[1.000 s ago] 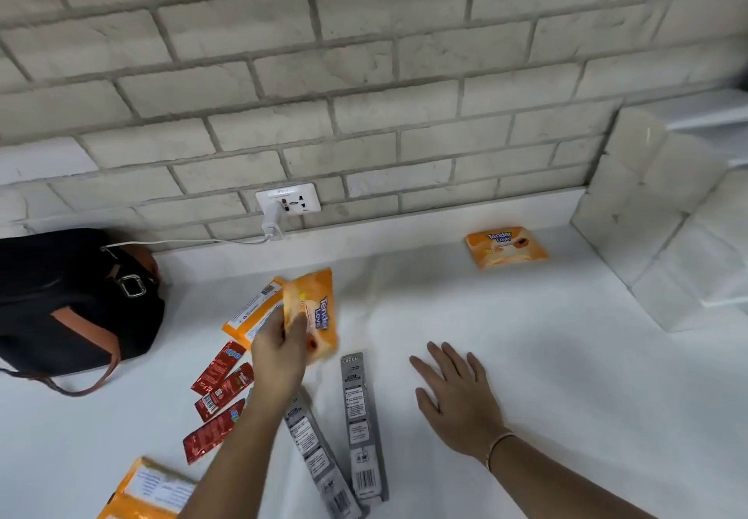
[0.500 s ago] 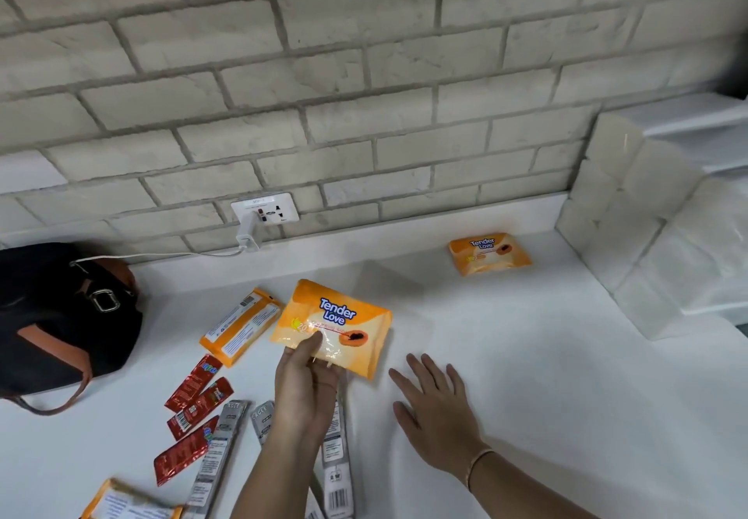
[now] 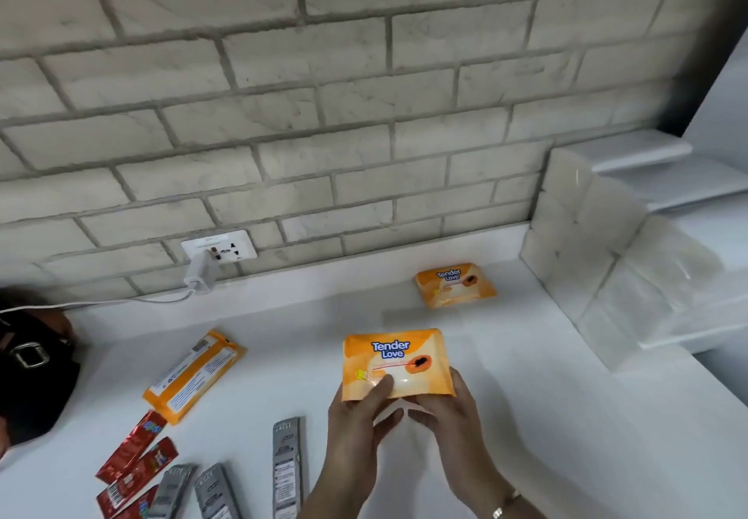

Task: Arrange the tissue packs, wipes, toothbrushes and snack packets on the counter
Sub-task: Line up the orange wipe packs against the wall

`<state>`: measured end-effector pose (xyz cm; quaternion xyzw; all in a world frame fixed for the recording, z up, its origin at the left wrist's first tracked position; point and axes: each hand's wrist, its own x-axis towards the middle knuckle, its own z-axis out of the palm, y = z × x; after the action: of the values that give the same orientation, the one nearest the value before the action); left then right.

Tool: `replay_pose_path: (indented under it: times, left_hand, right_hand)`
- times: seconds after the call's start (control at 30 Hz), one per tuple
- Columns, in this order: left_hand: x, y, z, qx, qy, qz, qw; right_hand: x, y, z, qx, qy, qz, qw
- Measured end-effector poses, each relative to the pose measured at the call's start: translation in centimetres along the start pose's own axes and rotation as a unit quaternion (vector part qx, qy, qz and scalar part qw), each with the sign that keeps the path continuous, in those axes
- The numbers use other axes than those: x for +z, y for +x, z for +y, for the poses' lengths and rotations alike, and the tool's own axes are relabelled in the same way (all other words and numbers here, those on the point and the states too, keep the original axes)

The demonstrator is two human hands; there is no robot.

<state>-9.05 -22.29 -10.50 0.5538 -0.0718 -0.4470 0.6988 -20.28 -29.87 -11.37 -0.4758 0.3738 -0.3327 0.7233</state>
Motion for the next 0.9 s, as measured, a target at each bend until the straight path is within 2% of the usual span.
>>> replay_pose_path:
  times: [0.13, 0.23, 0.3, 0.37, 0.47, 0.53, 0.63, 0.77, 0.83, 0.9]
  left_hand:
    - [1.7, 2.1, -0.5, 0.004, 0.093, 0.011, 0.996]
    - [3.9, 5.0, -0.6, 0.004, 0.105, -0.005, 0.994]
    - [5.1, 7.4, -0.7, 0.001, 0.11, -0.009, 0.994]
    - [6.1, 9.8, -0.8, -0.004, 0.157, -0.021, 0.987]
    - [7.1, 12.7, -1.0, -0.033, 0.225, -0.06, 0.972]
    - [7.8, 14.1, -0.6, -0.036, 0.275, -0.077, 0.958]
    - [9.0, 15.7, 0.1, -0.004, 0.357, -0.079, 0.931]
    - [9.4, 17.4, 0.0, 0.045, 0.456, -0.046, 0.888]
    - [10.1, 18.3, 0.1, 0.085, 0.487, -0.07, 0.866]
    - [10.0, 18.9, -0.2, 0.115, 0.541, -0.083, 0.829]
  right_hand:
    - [-2.9, 3.2, -1.8, 0.005, 0.007, 0.03, 0.999]
    - [-4.9, 7.3, -3.9, -0.012, -0.024, 0.066, 0.997]
    - [-6.0, 9.8, -5.3, 0.001, -0.046, 0.058, 0.997]
    - [-7.4, 12.4, -6.0, 0.032, -0.107, 0.041, 0.993]
    - [-9.6, 16.0, -7.0, 0.073, -0.248, 0.028, 0.966]
    - [-10.4, 18.0, -7.8, 0.1, -0.284, 0.017, 0.953]
    - [-11.1, 20.2, -8.9, 0.103, -0.272, 0.01, 0.957]
    - [-10.8, 21.3, -8.8, 0.088, -0.254, 0.022, 0.963]
    - [-10.8, 21.8, -9.2, 0.039, -0.334, 0.032, 0.941]
    - [-11.3, 22.0, -9.0, -0.045, -0.455, 0.009, 0.89]
